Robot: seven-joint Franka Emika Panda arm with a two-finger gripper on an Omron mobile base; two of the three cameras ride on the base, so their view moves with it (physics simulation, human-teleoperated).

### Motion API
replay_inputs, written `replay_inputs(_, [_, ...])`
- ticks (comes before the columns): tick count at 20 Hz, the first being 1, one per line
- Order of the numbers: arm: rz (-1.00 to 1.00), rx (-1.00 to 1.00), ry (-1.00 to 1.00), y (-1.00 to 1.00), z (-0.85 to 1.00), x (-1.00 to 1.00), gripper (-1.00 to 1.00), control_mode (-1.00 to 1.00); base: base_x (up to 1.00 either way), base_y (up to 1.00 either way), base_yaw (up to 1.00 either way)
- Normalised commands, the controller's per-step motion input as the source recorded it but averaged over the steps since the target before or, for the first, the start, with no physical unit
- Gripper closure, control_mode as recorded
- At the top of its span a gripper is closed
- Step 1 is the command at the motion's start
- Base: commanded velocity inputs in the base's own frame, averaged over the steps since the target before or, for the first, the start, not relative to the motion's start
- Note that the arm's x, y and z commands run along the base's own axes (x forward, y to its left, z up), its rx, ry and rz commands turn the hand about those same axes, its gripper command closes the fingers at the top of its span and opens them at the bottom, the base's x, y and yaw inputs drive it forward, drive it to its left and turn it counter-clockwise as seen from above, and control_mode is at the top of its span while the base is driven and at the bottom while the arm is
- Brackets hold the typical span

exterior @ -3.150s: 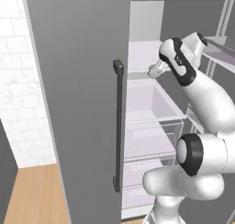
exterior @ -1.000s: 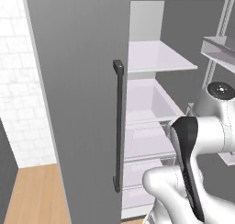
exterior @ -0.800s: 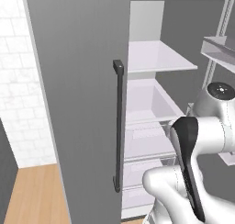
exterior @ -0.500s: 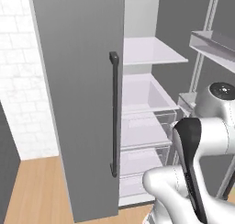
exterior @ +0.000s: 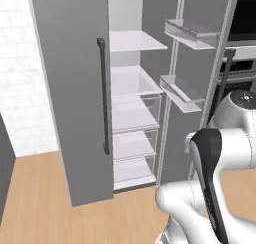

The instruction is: Place one garlic and one fish in each tupperware on the nearby counter, to pack two identical lunches.

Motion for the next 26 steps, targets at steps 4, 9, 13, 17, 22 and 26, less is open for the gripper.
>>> replay_inputs(4, [0.00,0.00,0.00,0.00,0.00,0.00,1.00,1.00,-0.41,-0.29,-0.74])
replay_inputs(9, [0.00,0.00,0.00,0.00,0.00,0.00,1.00,1.00,-0.02,-0.65,-0.79])
replay_inputs(13, [0.00,0.00,0.00,0.00,0.00,0.00,1.00,1.00,0.00,-0.73,-0.75])
replay_inputs(17, [0.00,0.00,0.00,0.00,0.00,0.00,1.00,1.00,0.23,-0.58,-0.53])
replay_inputs(22, [0.00,0.00,0.00,0.00,0.00,0.00,1.00,1.00,0.99,-0.44,0.01])
replay_inputs(26, [0.00,0.00,0.00,0.00,0.00,0.00,1.00,1.00,1.00,-0.09,0.10])
